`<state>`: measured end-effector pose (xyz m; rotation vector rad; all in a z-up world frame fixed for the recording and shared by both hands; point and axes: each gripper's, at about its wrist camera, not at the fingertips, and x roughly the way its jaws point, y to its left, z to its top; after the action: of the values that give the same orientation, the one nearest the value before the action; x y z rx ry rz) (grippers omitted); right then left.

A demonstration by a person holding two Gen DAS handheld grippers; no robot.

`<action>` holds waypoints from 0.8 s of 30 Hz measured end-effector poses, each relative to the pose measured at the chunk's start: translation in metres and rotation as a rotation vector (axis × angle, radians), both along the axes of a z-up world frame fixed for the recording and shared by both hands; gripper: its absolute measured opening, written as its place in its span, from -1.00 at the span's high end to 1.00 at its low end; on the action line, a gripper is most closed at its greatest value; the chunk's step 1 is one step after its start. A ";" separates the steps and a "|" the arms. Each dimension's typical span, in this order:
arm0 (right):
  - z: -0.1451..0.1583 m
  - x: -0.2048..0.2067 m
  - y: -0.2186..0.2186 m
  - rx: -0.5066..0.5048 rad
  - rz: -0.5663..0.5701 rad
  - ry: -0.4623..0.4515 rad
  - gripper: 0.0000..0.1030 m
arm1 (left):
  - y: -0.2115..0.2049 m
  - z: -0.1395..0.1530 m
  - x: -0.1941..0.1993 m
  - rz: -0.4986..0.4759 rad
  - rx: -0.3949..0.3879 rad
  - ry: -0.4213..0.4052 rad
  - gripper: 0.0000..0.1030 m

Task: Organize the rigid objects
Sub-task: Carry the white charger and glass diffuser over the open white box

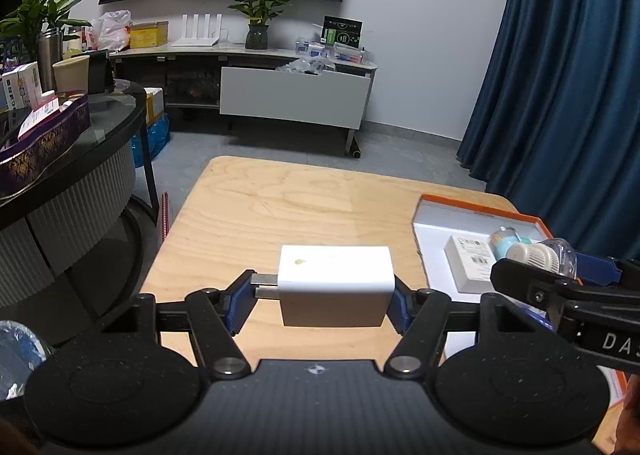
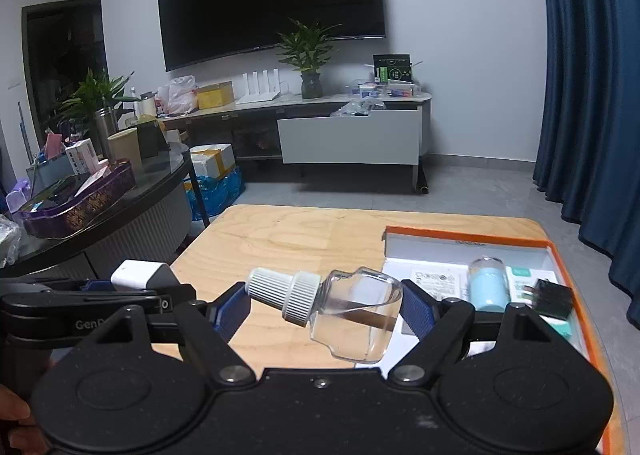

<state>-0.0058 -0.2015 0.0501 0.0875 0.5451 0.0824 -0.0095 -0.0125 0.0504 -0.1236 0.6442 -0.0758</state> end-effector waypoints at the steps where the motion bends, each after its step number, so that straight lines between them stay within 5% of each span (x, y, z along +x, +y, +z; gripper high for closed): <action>1: 0.000 -0.004 -0.001 -0.003 -0.001 -0.003 -0.85 | -0.001 0.000 -0.002 -0.001 -0.003 0.000 -0.28; 24: 0.006 -0.059 -0.033 0.018 -0.054 -0.037 -0.85 | -0.032 0.009 -0.033 -0.054 0.010 -0.018 -0.28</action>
<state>-0.0648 -0.2341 0.0562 0.1182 0.5050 0.0367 -0.0422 -0.0444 0.0598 -0.0962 0.6302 -0.1259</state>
